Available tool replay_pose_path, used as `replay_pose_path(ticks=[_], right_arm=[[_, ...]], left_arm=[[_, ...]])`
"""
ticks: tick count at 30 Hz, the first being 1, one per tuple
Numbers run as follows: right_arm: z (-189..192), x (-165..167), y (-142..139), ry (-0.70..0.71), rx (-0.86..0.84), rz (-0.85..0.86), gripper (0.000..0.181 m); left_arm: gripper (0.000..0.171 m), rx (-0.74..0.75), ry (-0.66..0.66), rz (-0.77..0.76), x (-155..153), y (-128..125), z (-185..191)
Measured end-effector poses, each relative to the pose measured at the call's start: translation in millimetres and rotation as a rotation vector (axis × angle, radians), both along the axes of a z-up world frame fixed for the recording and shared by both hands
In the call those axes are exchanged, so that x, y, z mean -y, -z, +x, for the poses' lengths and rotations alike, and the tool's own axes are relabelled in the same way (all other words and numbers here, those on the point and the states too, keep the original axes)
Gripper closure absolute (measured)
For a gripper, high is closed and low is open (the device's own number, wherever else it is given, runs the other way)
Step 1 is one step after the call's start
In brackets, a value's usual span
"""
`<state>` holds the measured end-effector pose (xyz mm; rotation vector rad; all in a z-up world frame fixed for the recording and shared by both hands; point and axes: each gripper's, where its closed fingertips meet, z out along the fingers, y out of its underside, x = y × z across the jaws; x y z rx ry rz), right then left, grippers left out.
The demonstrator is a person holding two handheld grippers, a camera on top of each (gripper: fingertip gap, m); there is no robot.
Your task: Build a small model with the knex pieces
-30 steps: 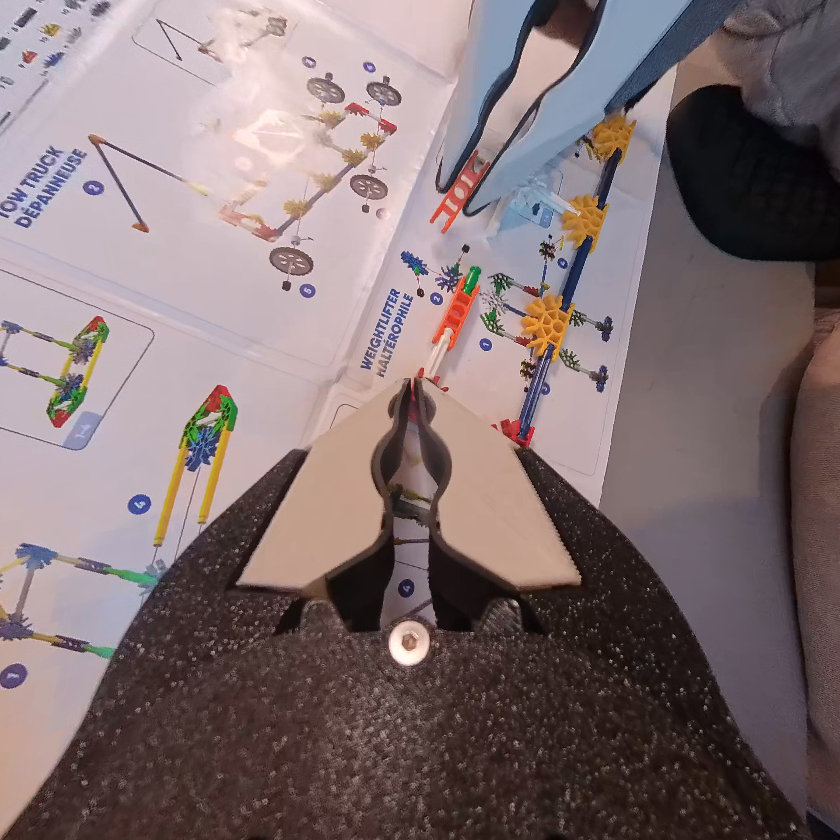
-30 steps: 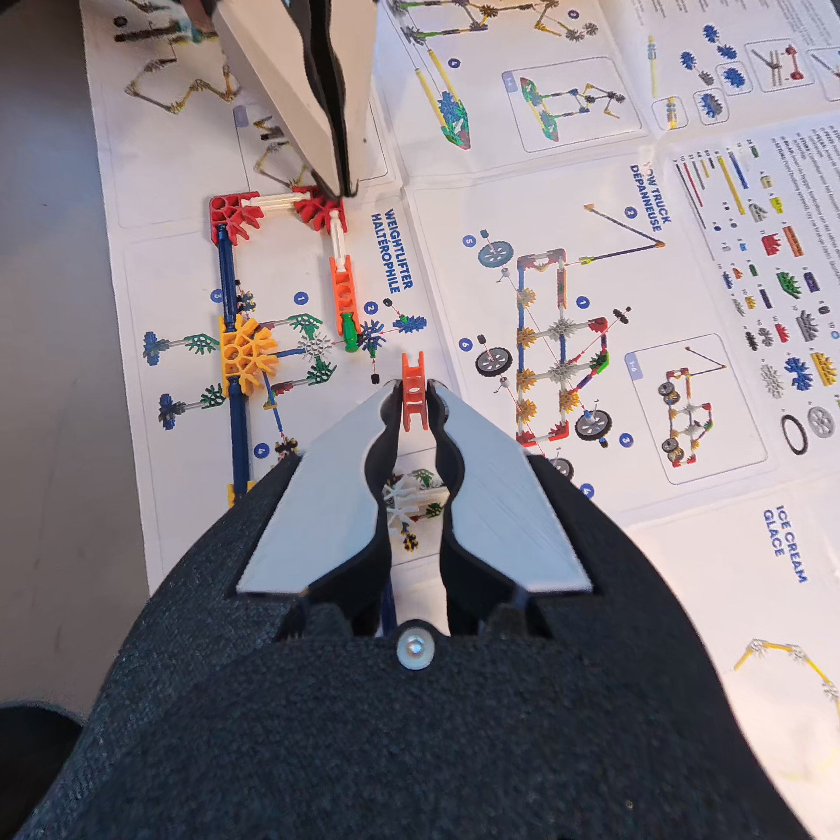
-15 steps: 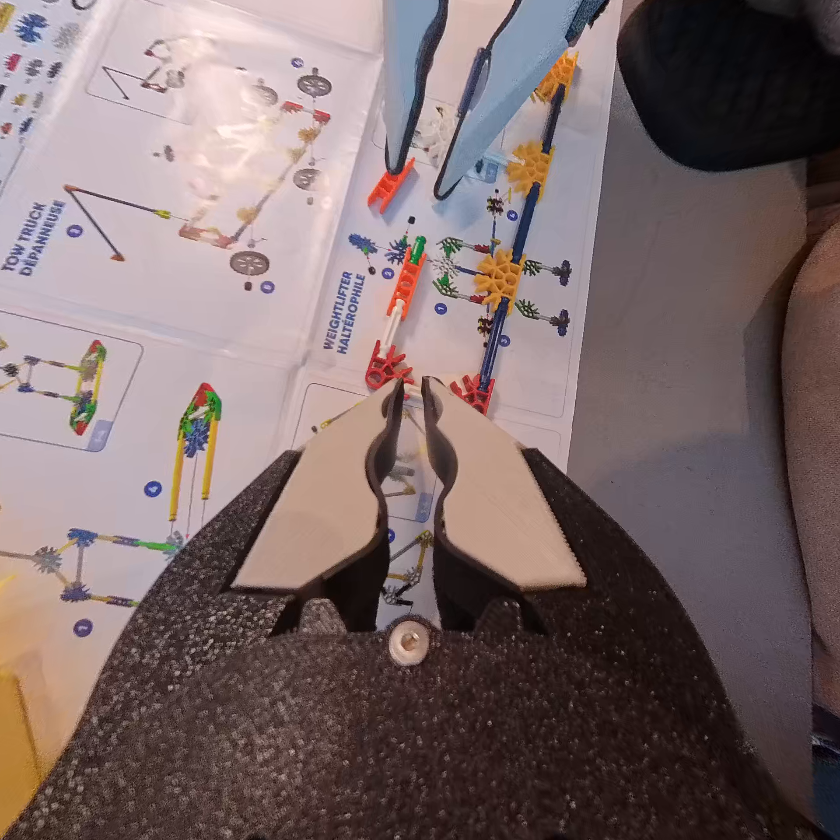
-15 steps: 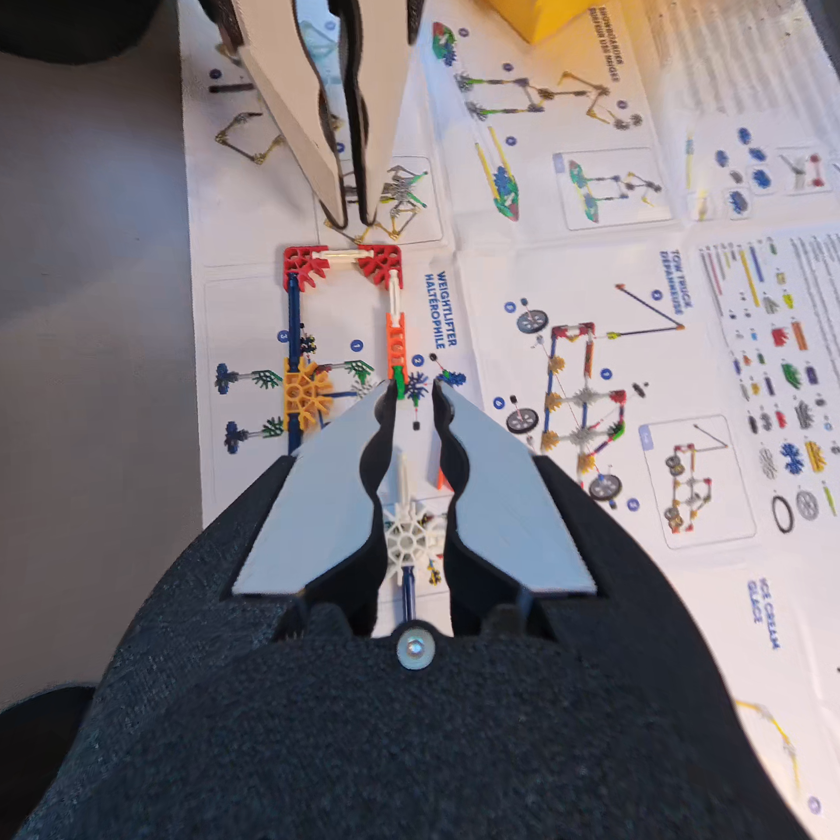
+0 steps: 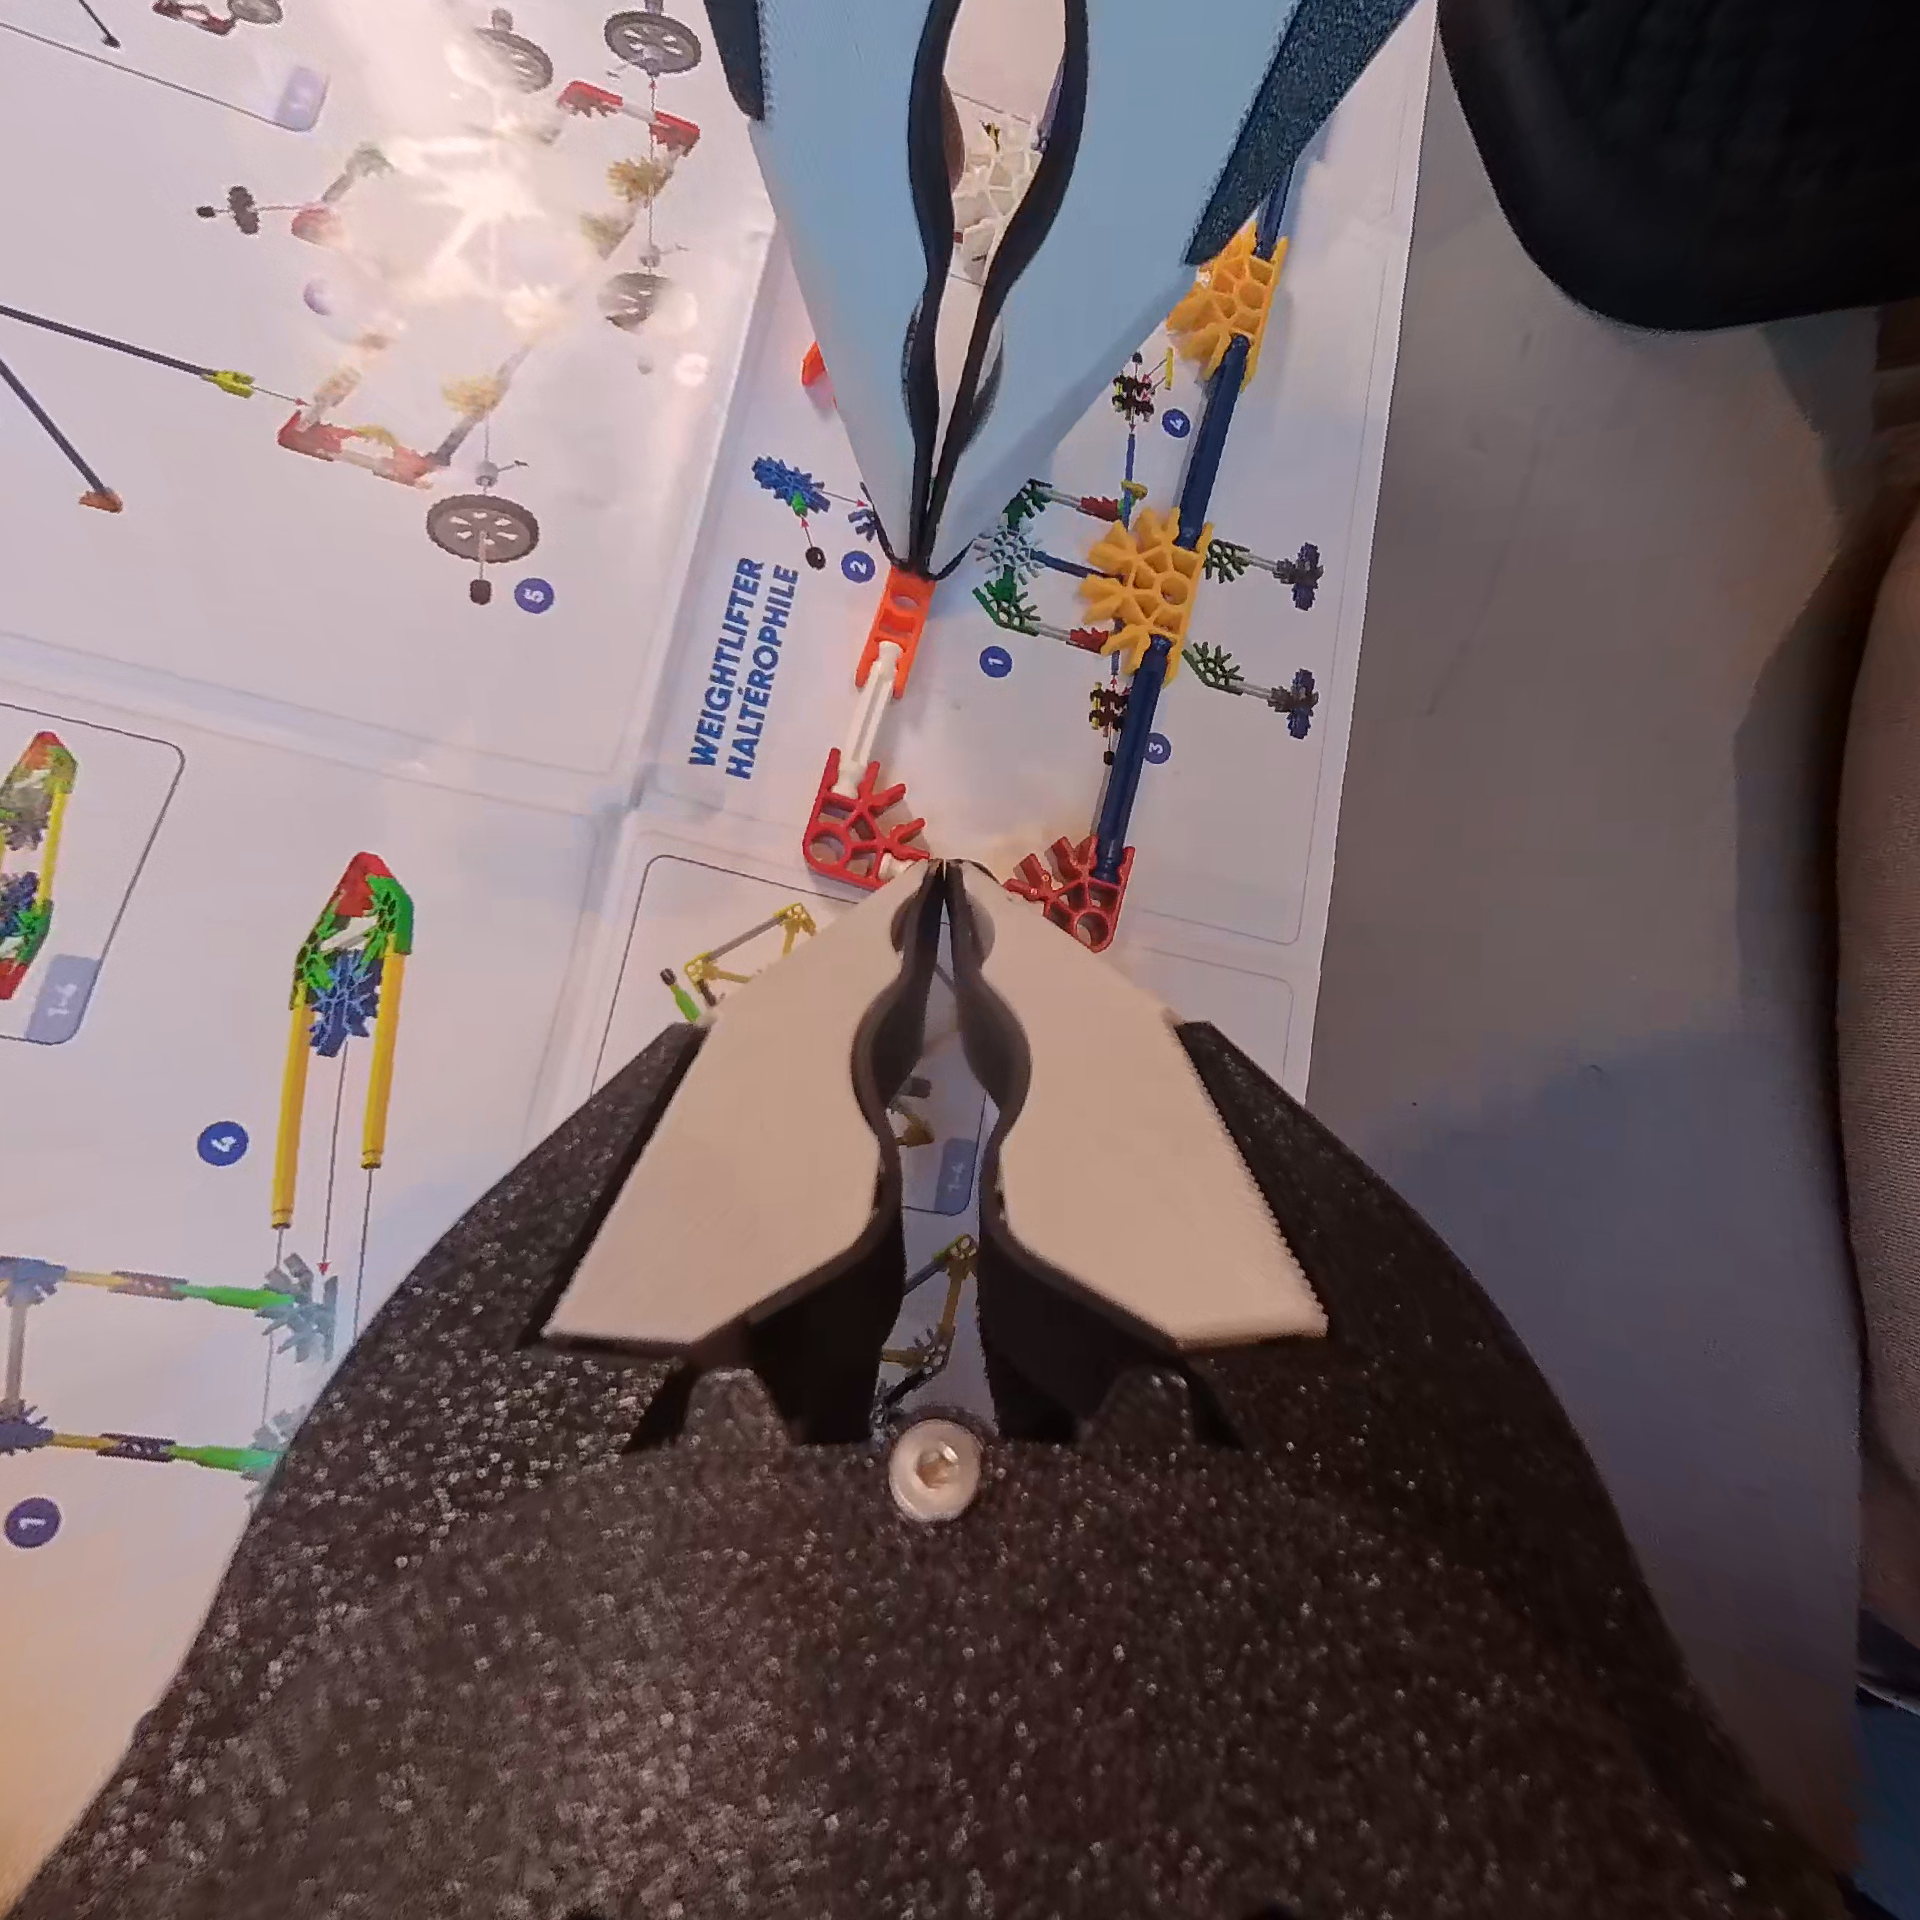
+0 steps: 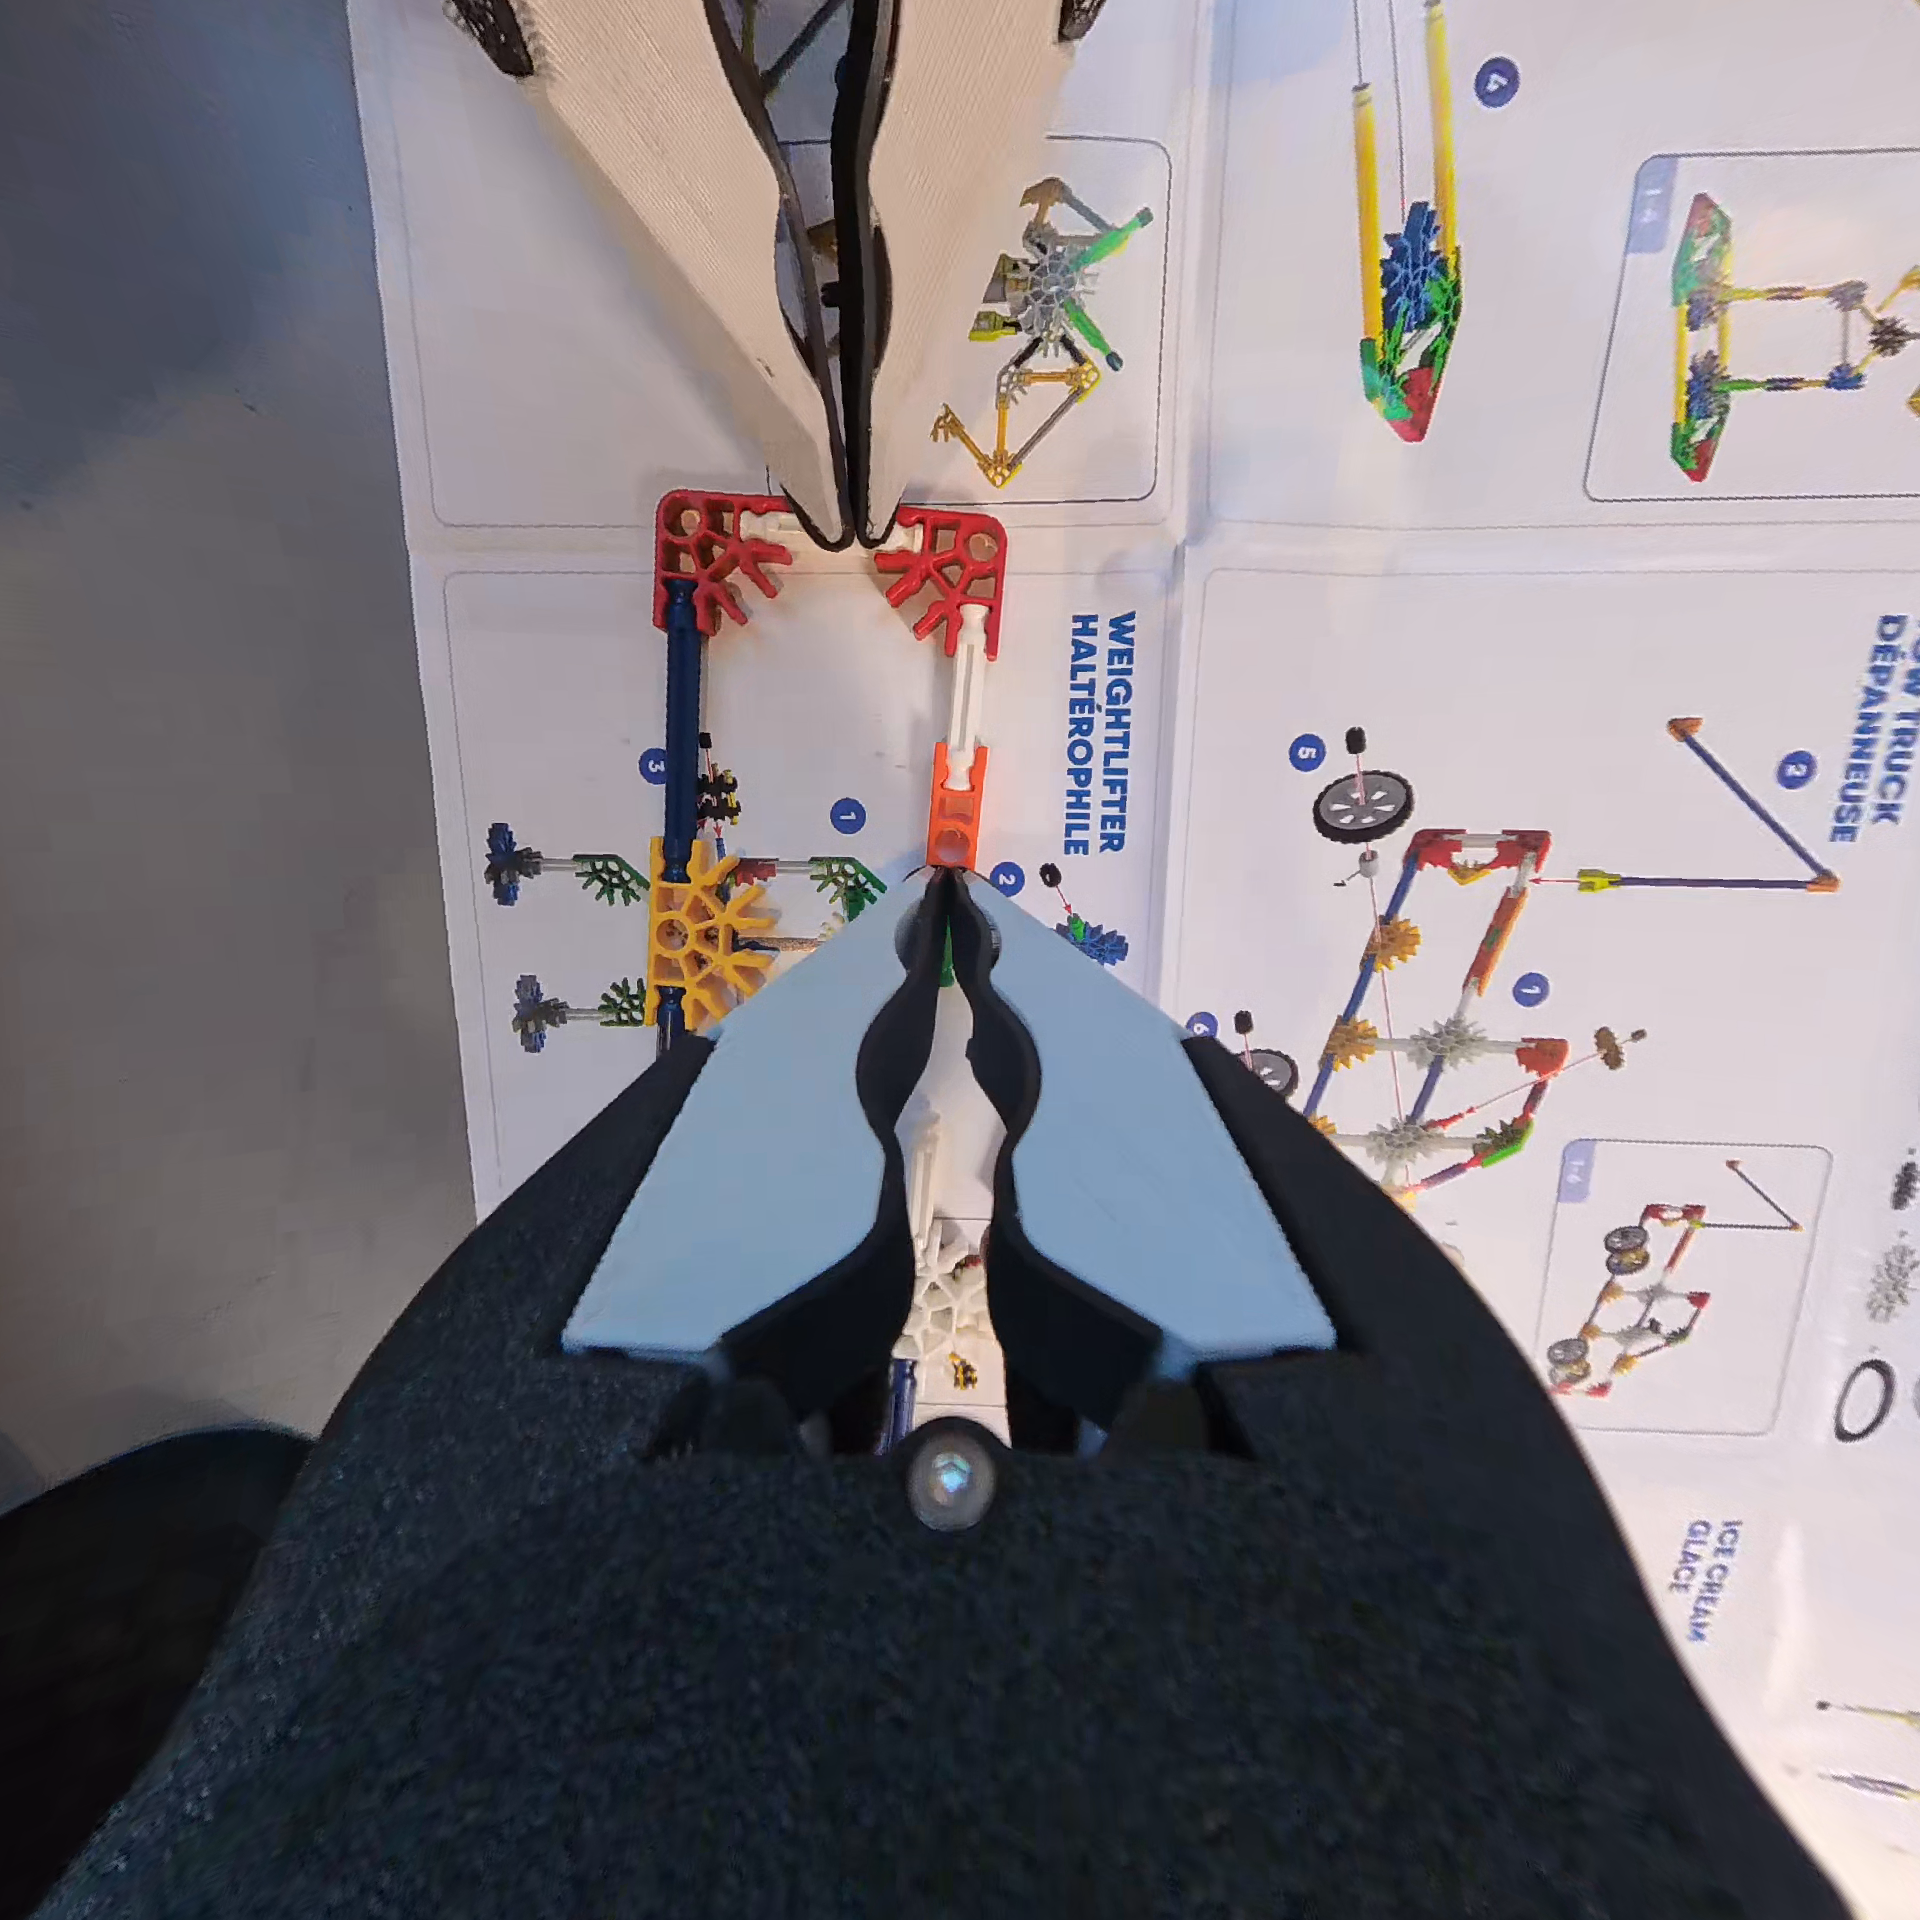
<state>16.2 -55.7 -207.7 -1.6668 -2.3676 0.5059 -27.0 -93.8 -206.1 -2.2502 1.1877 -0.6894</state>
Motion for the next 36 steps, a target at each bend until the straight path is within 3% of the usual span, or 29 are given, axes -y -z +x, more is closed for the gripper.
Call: replay_pose_path(ticks=[5,8,10,14,18,22,34,36], right_arm=[[0,-4,-3,0.011,-0.108,0.078,0.181],[7,-8,-35,0.115,-0.273,-0.007,0.171],[30,-24,-51,0.186,-0.314,0.032,0.163],[98,-26,-33,0.211,-0.178,0.077,0.153],[136,-29,0,0.252,-0.075,0.133,0.158],[130,-38,0,0.270,-0.115,0.097,0.177],[109,-67,0,0.221,-0.083,0.115,0.177],[112,-69,-6,0.231,-0.085,0.124,0.167]], left_arm=[[0.171,-0.009,0.015,0.007,1,-1,-1],[0.167,0.000,0.004,0.072,-6,-10,-5],[0.161,0.029,-0.012,0.109,-11,-18,-5],[0.144,-0.001,-0.021,0.147,-19,-10,-5],[0.153,-0.038,-0.019,0.135,-21,0,-2],[0.160,-0.042,-0.048,0.126,-24,1,-4],[0.162,-0.068,-0.161,0.176,-43,0,-21],[0.160,-0.064,-0.161,0.173,-43,0,-22]])
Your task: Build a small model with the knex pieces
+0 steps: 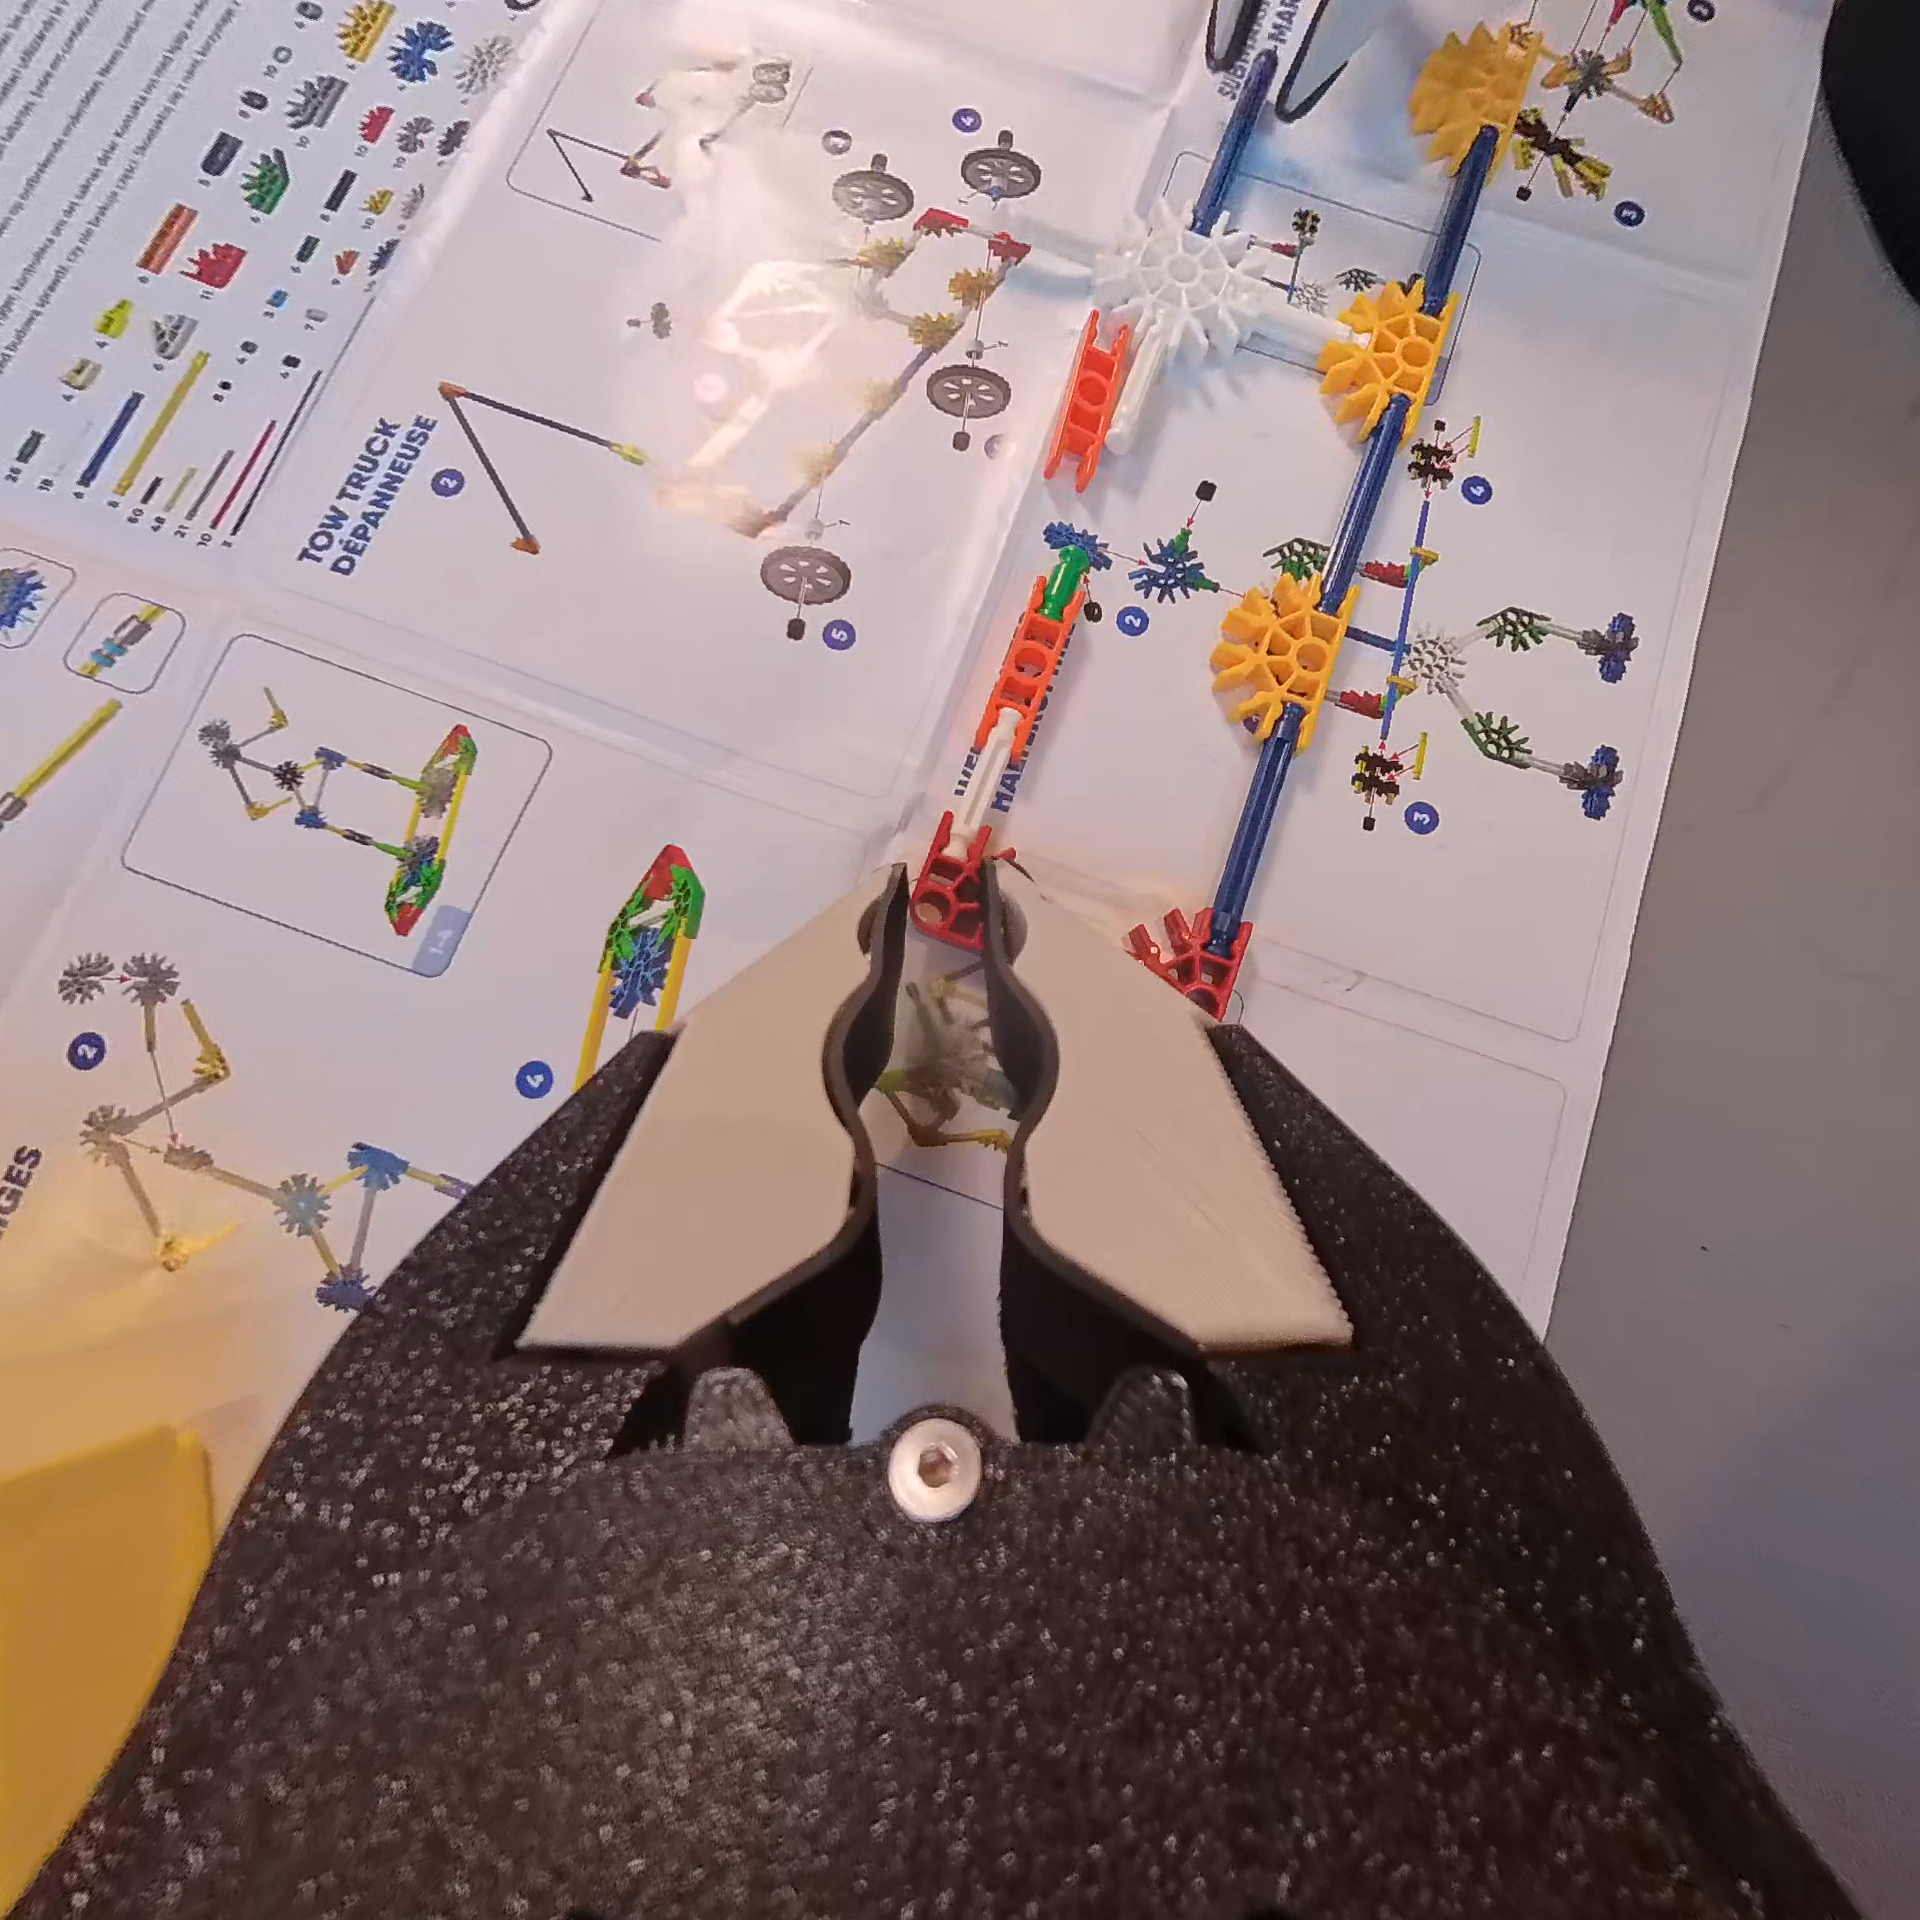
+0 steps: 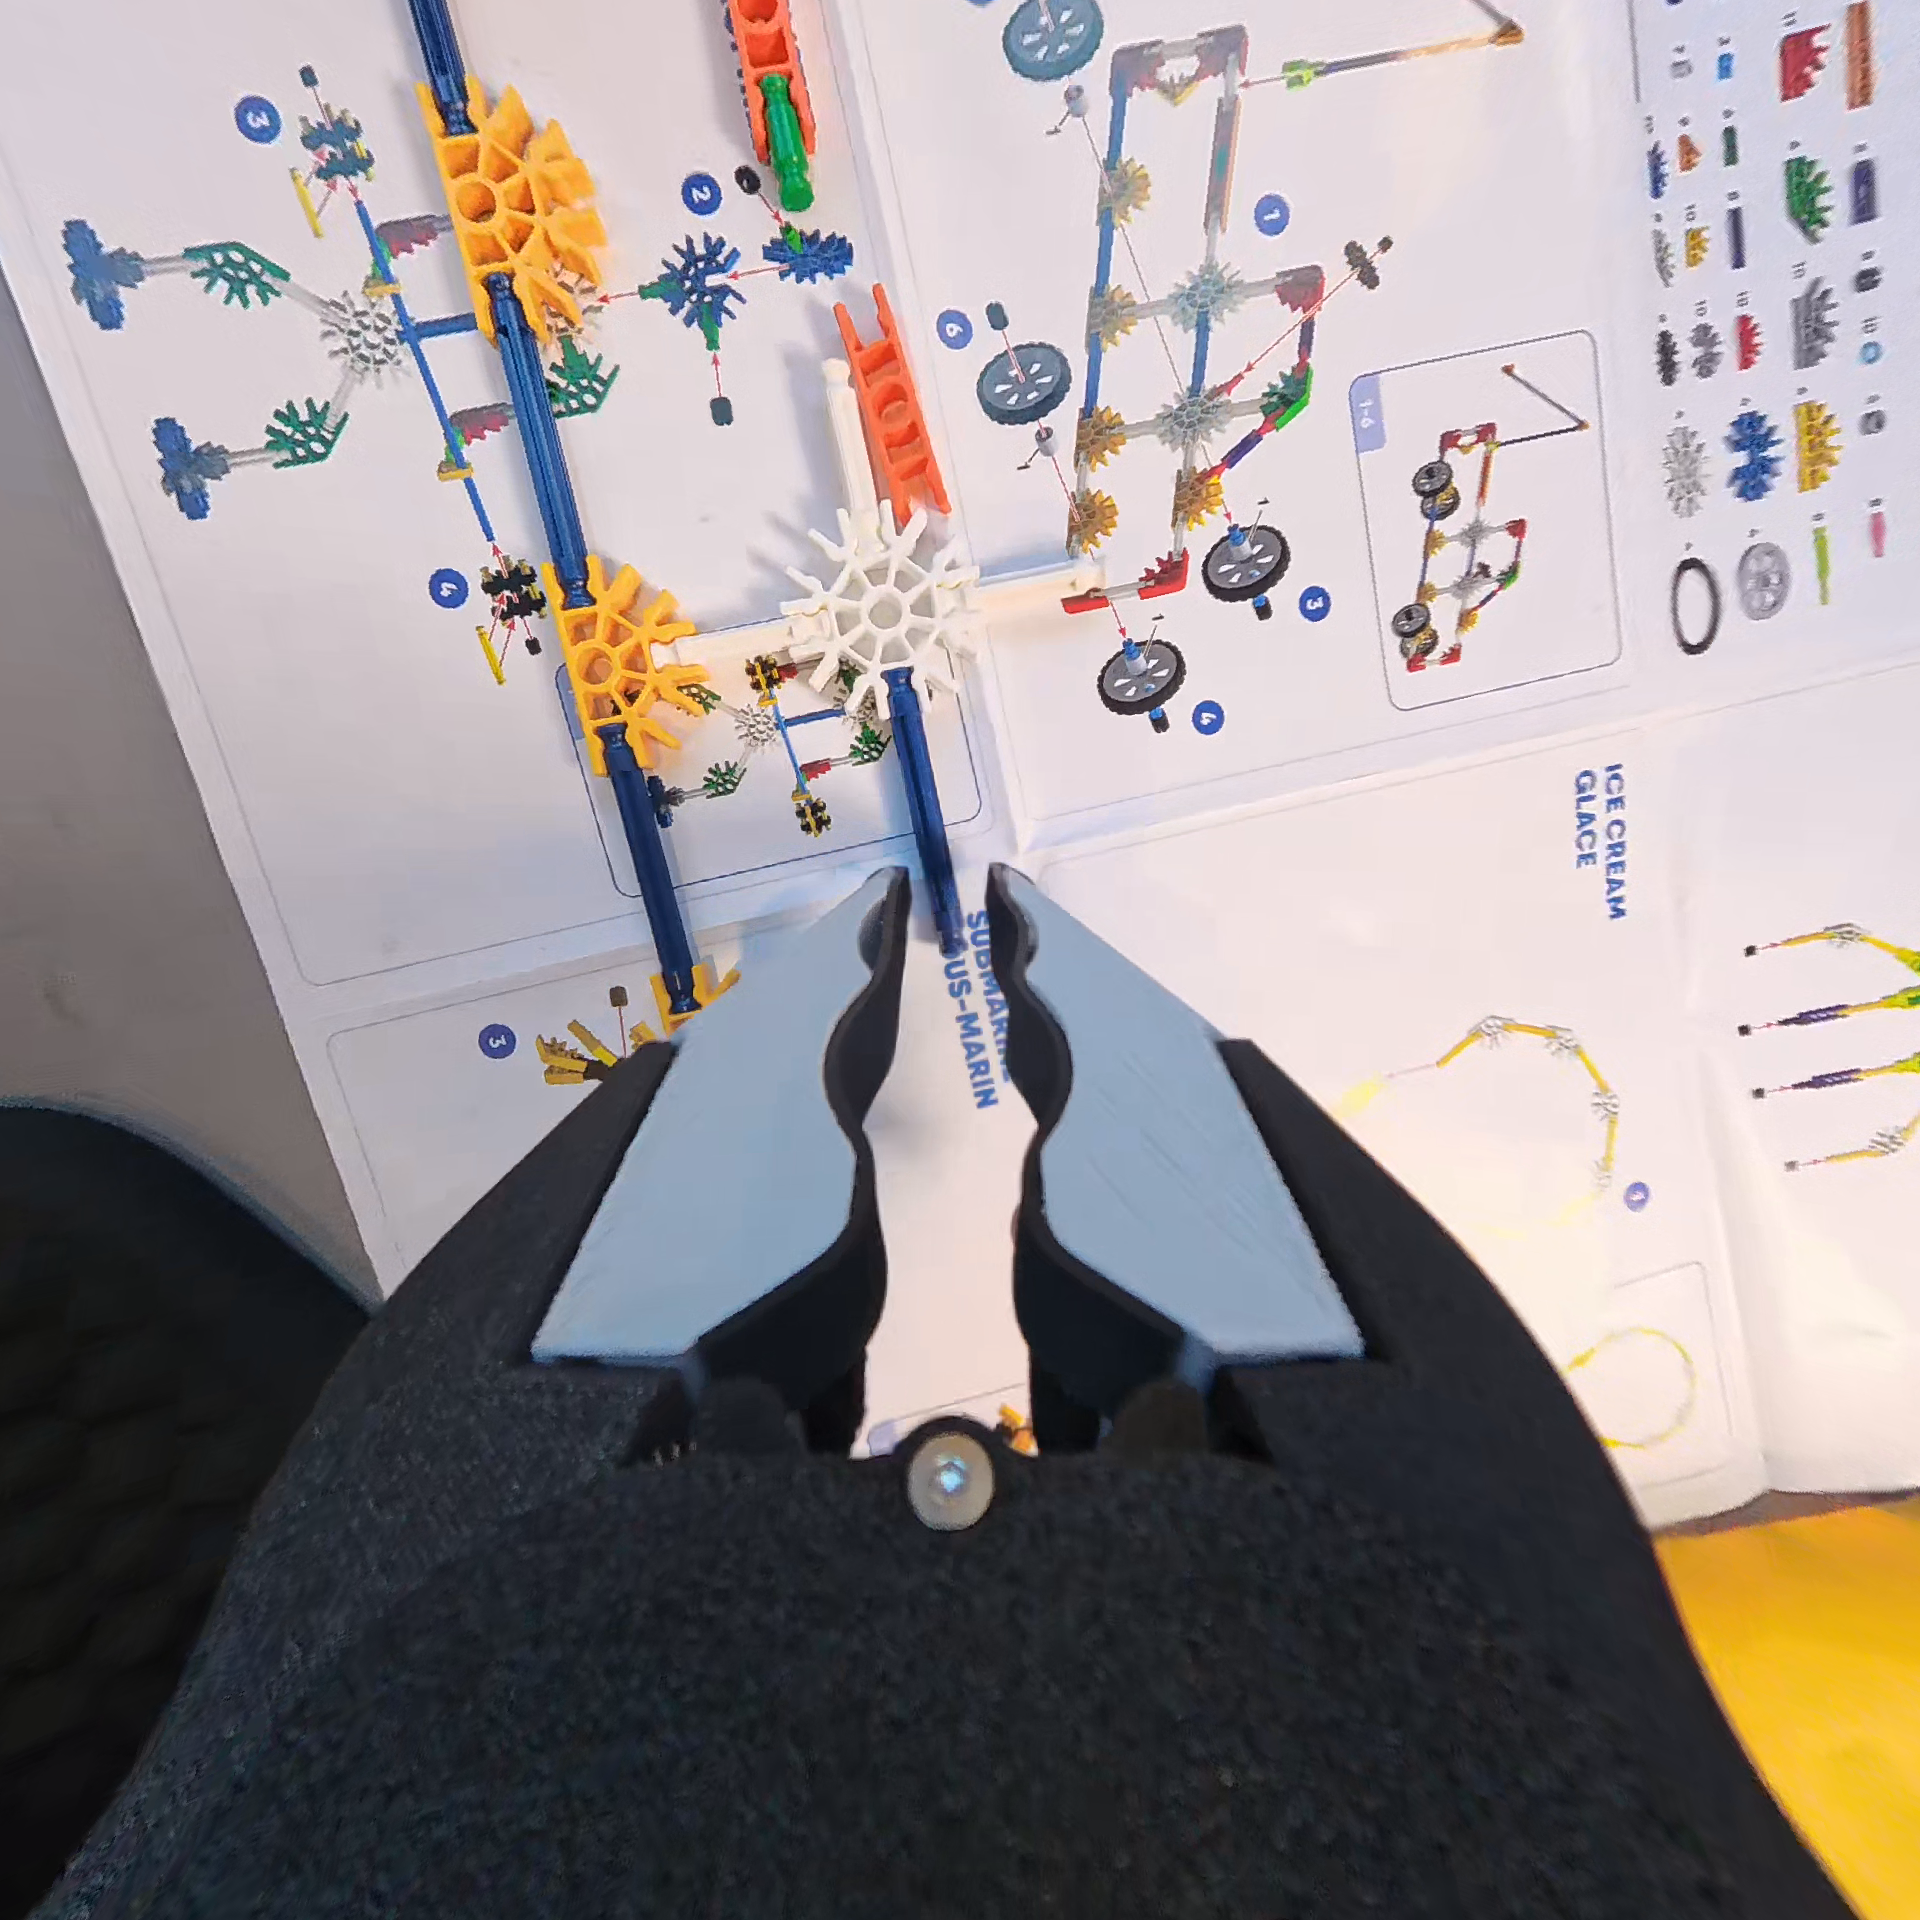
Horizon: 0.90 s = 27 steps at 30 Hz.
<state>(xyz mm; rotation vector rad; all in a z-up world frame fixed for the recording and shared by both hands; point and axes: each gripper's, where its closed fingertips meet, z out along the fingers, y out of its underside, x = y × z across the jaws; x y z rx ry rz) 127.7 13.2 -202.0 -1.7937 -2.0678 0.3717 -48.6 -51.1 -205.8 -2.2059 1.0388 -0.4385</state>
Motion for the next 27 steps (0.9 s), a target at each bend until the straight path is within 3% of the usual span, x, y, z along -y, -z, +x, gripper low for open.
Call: replay_pose_path(ticks=[5,12,27], right_arm=[[-31,10,-29,-0.046,-0.116,-0.058,0.166],[-78,19,1,-0.148,-0.027,-0.082,0.164],[-84,17,9,-0.202,0.010,-0.103,0.172]], left_arm=[[0.156,0.008,-0.003,0.006,-1,-4,-4],[0.157,-0.002,0.027,0.038,1,2,4],[0.156,0.014,0.059,0.012,6,1,4]])
